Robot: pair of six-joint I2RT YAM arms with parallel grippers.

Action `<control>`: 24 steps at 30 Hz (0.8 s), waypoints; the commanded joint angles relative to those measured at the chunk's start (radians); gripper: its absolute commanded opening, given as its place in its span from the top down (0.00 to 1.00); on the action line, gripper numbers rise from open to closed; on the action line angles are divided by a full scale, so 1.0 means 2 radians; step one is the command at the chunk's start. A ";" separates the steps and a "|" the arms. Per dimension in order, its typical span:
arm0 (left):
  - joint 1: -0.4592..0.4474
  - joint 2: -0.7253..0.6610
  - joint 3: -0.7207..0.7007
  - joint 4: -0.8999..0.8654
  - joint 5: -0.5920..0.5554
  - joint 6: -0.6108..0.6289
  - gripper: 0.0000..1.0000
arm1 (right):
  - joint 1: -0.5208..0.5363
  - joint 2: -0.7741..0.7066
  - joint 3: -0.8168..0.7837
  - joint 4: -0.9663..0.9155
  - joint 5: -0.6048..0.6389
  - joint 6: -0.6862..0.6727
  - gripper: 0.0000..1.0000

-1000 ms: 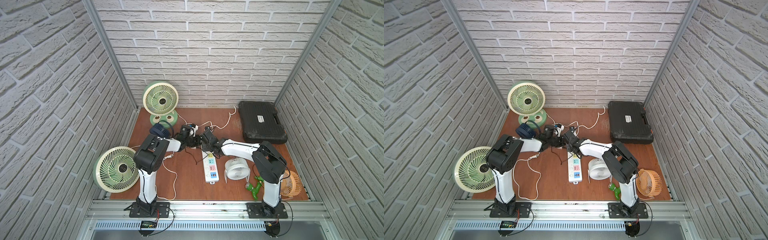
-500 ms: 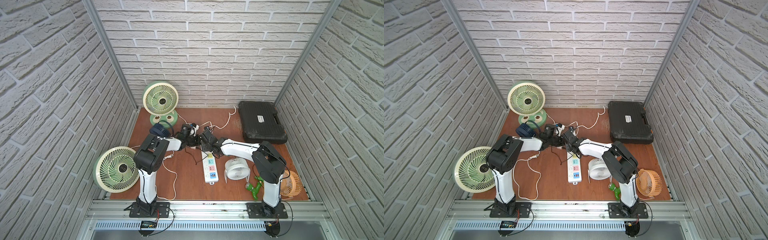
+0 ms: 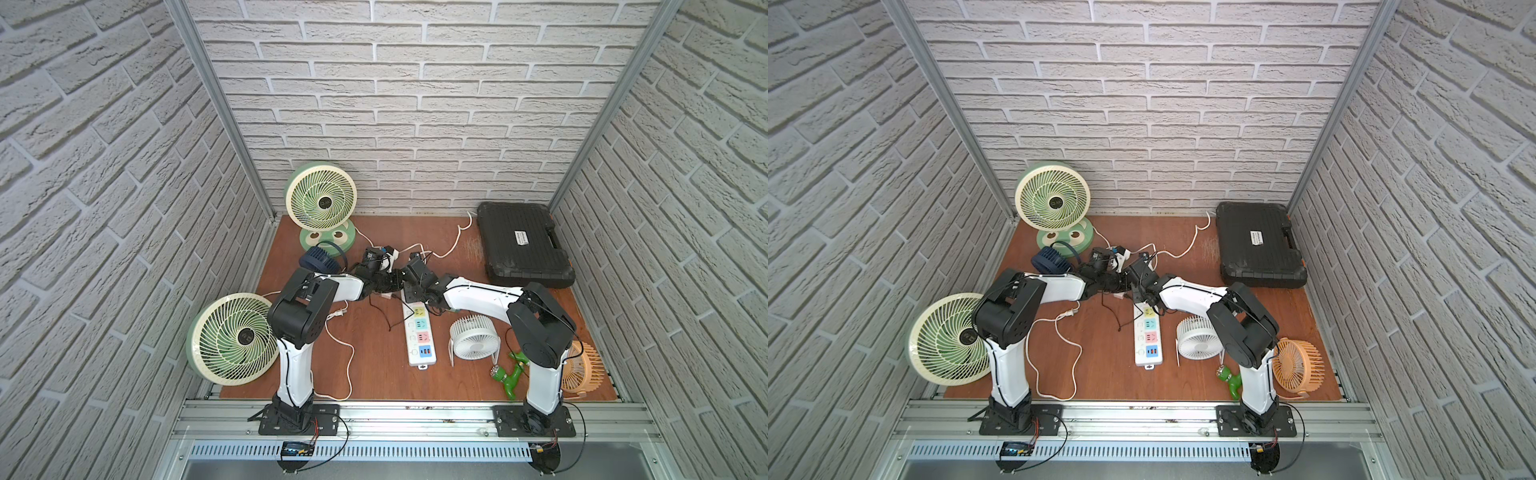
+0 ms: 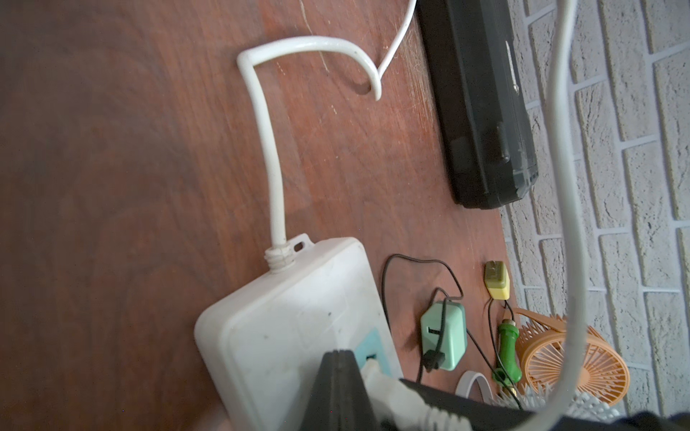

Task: Unplug the desk fan from the power strip
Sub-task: Remove the plug from the socket.

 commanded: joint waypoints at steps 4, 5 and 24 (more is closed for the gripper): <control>-0.002 0.001 -0.002 -0.044 -0.024 0.011 1.00 | 0.003 -0.043 0.000 0.011 0.017 0.001 0.87; -0.001 0.001 -0.002 -0.045 -0.024 0.011 1.00 | -0.001 -0.049 -0.007 0.018 0.006 0.007 0.87; 0.000 -0.058 -0.017 -0.053 -0.032 0.021 1.00 | -0.071 -0.084 -0.005 0.024 -0.052 -0.003 0.86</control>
